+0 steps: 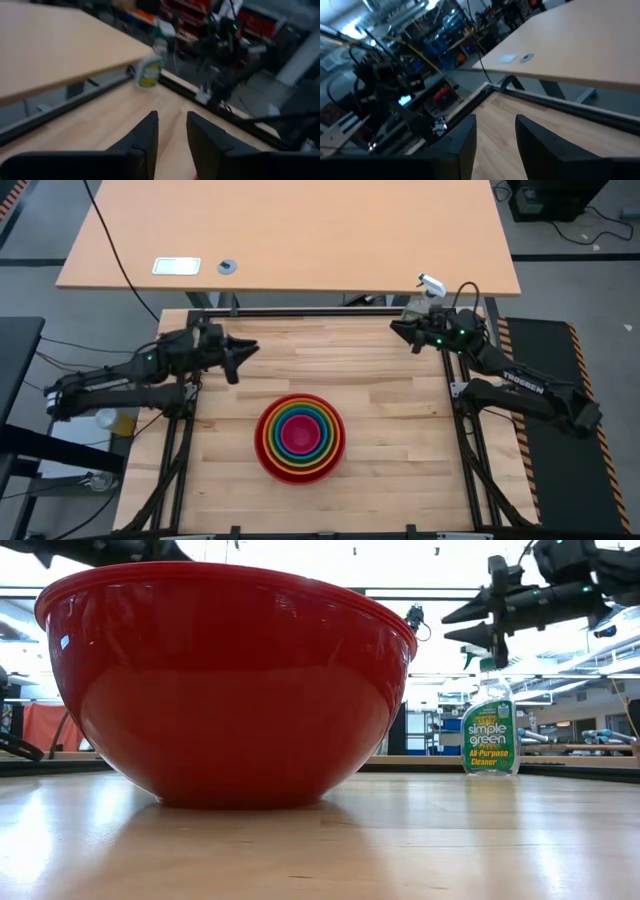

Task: Nest bowls inside each other
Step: Return to Home Position

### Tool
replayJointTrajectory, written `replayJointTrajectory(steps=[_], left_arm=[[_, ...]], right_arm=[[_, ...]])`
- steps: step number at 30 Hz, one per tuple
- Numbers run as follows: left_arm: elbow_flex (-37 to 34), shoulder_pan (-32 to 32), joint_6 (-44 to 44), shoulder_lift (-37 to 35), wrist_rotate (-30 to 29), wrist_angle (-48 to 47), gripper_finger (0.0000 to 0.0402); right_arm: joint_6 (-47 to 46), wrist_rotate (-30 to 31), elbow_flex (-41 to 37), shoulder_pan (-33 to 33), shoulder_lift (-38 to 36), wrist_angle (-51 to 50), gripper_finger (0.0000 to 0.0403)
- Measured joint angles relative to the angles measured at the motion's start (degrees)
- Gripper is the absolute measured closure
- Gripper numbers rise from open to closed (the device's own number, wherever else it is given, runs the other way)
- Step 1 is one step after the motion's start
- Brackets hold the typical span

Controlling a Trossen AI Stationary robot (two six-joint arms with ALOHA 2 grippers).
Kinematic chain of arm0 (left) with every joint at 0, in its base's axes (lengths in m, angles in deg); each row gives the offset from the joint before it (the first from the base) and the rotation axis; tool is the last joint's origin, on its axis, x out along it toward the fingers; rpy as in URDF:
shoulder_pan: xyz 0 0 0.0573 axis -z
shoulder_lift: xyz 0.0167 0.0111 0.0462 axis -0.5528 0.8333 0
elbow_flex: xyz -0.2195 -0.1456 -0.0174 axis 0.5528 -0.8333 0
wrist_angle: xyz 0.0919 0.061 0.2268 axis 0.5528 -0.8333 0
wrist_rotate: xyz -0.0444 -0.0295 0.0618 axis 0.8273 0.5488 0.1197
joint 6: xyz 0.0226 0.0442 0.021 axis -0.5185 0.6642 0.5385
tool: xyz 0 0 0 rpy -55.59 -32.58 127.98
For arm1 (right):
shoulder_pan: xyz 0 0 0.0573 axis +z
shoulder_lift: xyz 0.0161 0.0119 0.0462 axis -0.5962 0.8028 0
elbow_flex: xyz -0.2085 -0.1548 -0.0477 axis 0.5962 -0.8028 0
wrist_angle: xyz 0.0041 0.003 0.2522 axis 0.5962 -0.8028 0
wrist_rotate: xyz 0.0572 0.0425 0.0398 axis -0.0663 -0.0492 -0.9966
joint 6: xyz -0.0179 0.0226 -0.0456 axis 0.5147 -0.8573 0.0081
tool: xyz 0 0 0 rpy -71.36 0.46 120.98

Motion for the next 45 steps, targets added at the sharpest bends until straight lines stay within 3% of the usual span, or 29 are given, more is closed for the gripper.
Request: replayJointTrajectory(steps=[13, 26, 37, 45], left_arm=[[-16.7, -3.7, -6.4, -22.1, -2.6, 0.7, 0.0395], [-22.8, -3.7, -10.8, -33.7, -5.5, -0.8, 0.0400], [-23.3, -3.7, -11.3, -33.5, -6.0, -2.3, 0.0401], [-32.9, -2.7, -19.2, -33.1, -5.3, 8.0, 0.0401]], right_arm=[[-6.0, -1.8, -7.1, -4.7, -5.9, 0.1, 0.0275], [-16.4, -0.8, -19.4, -4.7, -9.0, 15.5, 0.0275], [-17.2, -1.3, -22.6, -7.0, -12.0, 15.5, 0.0275], [-17.3, -7.8, -22.6, -10.3, -12.0, 15.6, 0.0275]])
